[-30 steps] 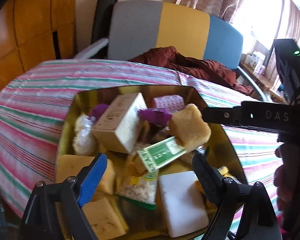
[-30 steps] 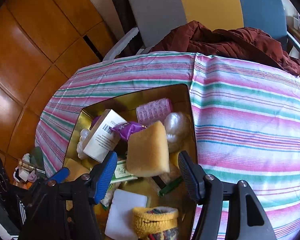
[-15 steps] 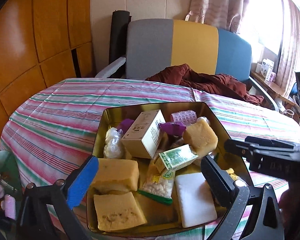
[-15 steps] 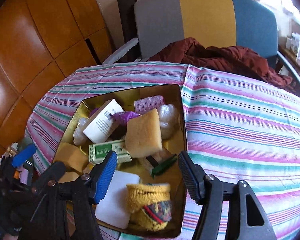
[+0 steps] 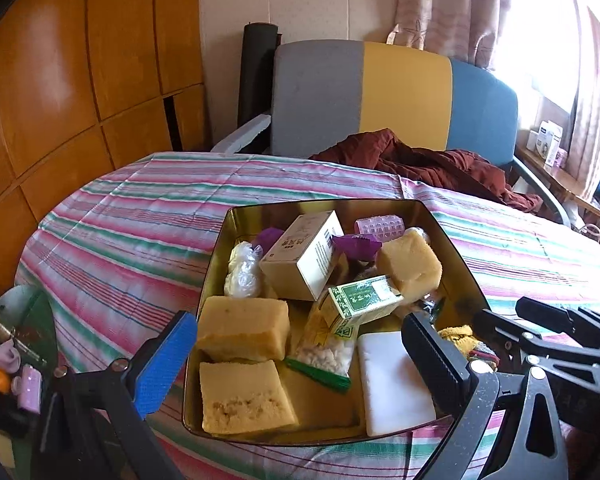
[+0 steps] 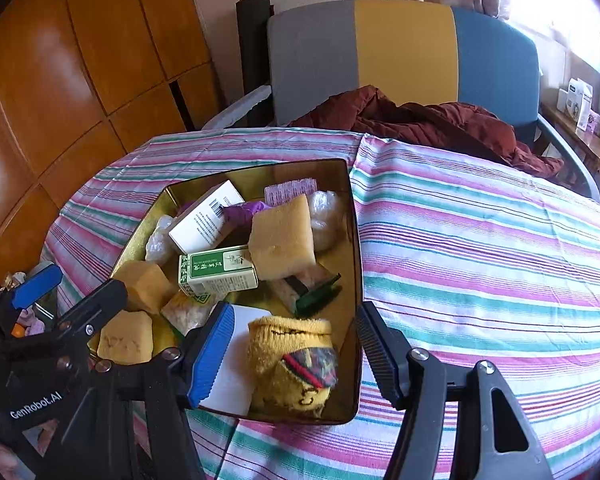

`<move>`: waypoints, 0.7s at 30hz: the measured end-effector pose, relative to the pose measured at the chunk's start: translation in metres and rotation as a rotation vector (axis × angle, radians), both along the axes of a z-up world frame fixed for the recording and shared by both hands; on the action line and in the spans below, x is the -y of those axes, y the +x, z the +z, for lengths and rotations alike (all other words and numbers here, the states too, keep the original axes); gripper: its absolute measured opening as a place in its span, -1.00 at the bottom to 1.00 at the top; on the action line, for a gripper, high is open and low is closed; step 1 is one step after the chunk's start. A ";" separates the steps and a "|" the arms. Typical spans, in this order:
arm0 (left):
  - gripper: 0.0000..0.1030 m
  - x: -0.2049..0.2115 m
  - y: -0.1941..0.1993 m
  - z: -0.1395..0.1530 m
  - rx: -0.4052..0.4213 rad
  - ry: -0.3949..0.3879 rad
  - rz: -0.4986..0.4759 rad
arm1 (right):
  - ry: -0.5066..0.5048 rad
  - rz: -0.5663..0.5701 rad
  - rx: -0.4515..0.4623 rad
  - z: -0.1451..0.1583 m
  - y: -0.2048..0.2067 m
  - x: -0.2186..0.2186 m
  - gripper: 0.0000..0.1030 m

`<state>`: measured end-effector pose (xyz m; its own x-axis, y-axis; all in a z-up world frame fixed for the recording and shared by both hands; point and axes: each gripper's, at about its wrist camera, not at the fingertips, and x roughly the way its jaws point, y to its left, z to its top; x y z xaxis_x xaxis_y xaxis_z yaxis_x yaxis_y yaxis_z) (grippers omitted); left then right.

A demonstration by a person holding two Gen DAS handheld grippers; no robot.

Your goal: Organize objects

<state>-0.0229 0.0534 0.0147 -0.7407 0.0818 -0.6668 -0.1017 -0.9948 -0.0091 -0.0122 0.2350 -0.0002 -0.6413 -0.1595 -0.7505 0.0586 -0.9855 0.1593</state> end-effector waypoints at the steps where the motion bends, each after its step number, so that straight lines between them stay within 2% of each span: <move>1: 0.99 0.001 0.000 -0.001 0.006 0.008 0.001 | 0.003 -0.001 -0.002 0.000 0.001 0.000 0.25; 21: 0.99 0.003 0.006 -0.003 -0.009 0.006 0.001 | 0.061 -0.006 -0.037 0.001 0.005 0.008 0.25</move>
<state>-0.0168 0.0504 0.0120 -0.7468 0.0845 -0.6596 -0.1003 -0.9949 -0.0139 -0.0074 0.2275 0.0007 -0.6697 -0.1103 -0.7344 0.0578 -0.9936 0.0966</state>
